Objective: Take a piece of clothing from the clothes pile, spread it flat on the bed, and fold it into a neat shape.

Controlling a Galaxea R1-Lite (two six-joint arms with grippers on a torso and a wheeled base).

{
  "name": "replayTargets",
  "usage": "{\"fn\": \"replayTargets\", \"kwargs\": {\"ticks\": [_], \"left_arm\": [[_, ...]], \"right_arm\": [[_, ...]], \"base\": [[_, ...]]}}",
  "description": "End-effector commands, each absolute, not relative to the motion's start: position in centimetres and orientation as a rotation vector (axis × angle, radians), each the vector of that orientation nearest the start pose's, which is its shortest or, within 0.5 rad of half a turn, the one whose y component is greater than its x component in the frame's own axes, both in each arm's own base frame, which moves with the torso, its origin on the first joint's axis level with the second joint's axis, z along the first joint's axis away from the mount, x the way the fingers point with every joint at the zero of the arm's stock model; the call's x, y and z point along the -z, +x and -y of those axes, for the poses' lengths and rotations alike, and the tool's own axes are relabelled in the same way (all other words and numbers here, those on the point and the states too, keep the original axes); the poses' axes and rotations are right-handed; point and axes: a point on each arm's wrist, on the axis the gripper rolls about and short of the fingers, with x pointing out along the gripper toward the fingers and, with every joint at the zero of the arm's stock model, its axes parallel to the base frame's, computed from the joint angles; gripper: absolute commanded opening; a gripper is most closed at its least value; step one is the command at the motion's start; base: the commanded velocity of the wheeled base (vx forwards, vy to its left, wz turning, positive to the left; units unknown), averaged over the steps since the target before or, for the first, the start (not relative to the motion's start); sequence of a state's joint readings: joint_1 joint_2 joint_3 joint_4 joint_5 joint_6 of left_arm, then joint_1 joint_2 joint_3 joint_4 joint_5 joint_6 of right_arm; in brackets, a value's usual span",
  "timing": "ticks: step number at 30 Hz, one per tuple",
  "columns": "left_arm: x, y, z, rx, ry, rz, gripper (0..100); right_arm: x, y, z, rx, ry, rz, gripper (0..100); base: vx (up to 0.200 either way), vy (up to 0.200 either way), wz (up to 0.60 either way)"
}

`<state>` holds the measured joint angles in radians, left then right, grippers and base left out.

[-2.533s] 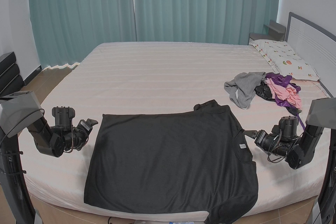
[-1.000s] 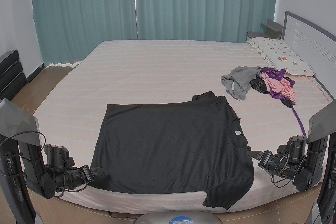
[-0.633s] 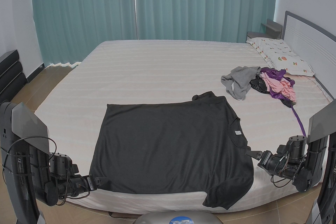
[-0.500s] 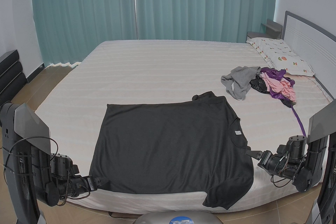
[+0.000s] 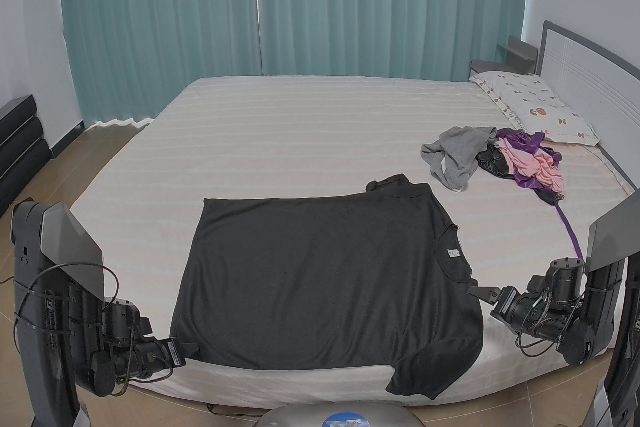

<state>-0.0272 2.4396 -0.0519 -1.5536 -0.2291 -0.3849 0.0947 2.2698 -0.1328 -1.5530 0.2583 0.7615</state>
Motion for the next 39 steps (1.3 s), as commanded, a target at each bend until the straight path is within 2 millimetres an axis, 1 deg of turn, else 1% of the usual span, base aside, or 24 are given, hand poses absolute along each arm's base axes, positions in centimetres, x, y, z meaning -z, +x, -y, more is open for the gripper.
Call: {"fn": "replayTargets", "kwargs": {"ticks": [1, 6, 11, 14, 18, 22, 28, 33, 39], "left_arm": [[5.8, 21.2, 0.8, 0.056, -0.447, -0.906, 0], [5.0, 21.1, 0.5, 0.046, -0.452, -0.880, 0], [4.9, 21.1, 0.5, 0.037, -0.448, -0.872, 0], [4.6, 21.2, 0.4, 0.002, -0.434, -0.857, 0], [4.3, 21.0, 0.4, 0.001, -0.429, -0.866, 0], [4.0, 20.6, 0.6, 0.010, -0.405, -0.901, 0], [3.3, 20.4, 0.5, 0.019, -0.376, -0.902, 0], [3.6, 20.2, 0.5, 0.014, -0.361, -0.930, 0], [3.7, 20.1, 0.5, 0.017, -0.348, -0.940, 0]], "right_arm": [[1.3, 24.7, -2.9, -0.105, 0.780, -0.680, 100], [1.6, 24.7, -2.9, -0.105, 0.780, -0.688, 100], [1.9, 24.8, -3.1, -0.107, 0.777, -0.701, 100], [2.7, 24.7, -3.5, -0.109, 0.766, -0.735, 100], [3.7, 24.8, -4.0, -0.114, 0.751, -0.770, 100], [3.9, 25.1, -4.0, -0.115, 0.745, -0.765, 100], [4.0, 25.5, -3.6, -0.102, 0.745, -0.755, 100], [4.5, 25.5, -3.5, -0.097, 0.728, -0.766, 100], [4.6, 25.6, -3.2, -0.086, 0.722, -0.760, 100]], "base": [[0.000, 0.000, 0.00], [0.000, 0.000, 0.00], [0.000, 0.000, 0.00], [0.000, 0.000, 0.00], [0.000, 0.000, 0.00], [0.000, 0.000, 0.00], [0.000, 0.000, 0.00], [0.000, 0.000, 0.00], [0.000, 0.000, 0.00]]}}
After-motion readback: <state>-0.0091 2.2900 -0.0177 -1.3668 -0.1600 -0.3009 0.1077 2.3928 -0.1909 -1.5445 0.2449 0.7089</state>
